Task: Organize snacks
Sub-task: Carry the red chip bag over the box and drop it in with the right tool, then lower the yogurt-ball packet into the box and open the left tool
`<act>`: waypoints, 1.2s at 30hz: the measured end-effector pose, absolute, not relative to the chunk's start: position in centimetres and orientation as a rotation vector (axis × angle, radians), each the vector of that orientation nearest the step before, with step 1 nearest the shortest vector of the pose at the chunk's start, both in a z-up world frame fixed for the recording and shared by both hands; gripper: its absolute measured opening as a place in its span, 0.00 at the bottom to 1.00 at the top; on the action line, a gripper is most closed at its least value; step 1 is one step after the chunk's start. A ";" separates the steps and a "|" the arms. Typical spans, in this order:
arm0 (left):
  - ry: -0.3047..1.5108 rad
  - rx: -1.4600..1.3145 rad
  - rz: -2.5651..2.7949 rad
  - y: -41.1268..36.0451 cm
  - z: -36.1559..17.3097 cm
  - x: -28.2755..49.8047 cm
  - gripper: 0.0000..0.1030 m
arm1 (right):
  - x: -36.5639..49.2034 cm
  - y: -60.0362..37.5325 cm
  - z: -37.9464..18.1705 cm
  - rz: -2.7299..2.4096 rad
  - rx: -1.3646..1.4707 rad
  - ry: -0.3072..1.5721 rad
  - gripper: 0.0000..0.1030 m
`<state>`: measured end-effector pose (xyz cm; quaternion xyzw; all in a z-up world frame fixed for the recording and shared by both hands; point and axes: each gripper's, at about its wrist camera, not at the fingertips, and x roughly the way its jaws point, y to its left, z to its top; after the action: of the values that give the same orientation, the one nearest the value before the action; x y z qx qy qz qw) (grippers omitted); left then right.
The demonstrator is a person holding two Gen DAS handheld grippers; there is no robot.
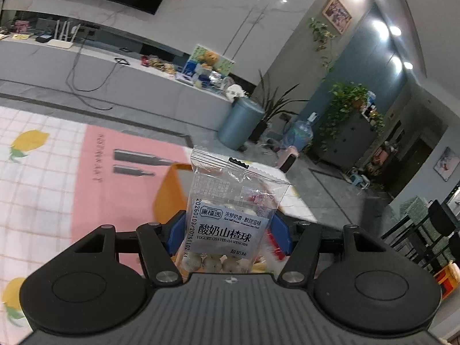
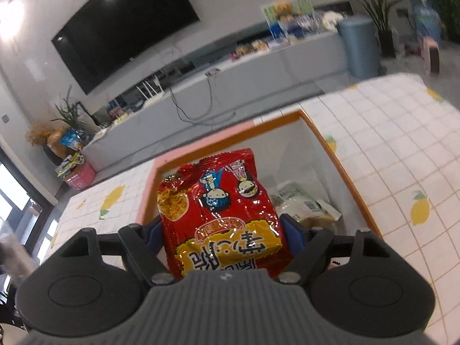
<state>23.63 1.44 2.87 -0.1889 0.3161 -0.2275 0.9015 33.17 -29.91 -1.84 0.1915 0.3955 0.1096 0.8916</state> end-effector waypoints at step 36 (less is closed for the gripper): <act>0.871 -0.291 -0.458 -8.5 0.2 30.3 0.69 | 30.4 -37.6 0.3 0.103 0.640 0.684 0.97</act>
<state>30.25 -8.45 0.16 -0.1393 0.4168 -0.2192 0.8711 30.41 -37.58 0.33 0.3085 0.3295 0.0494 0.8910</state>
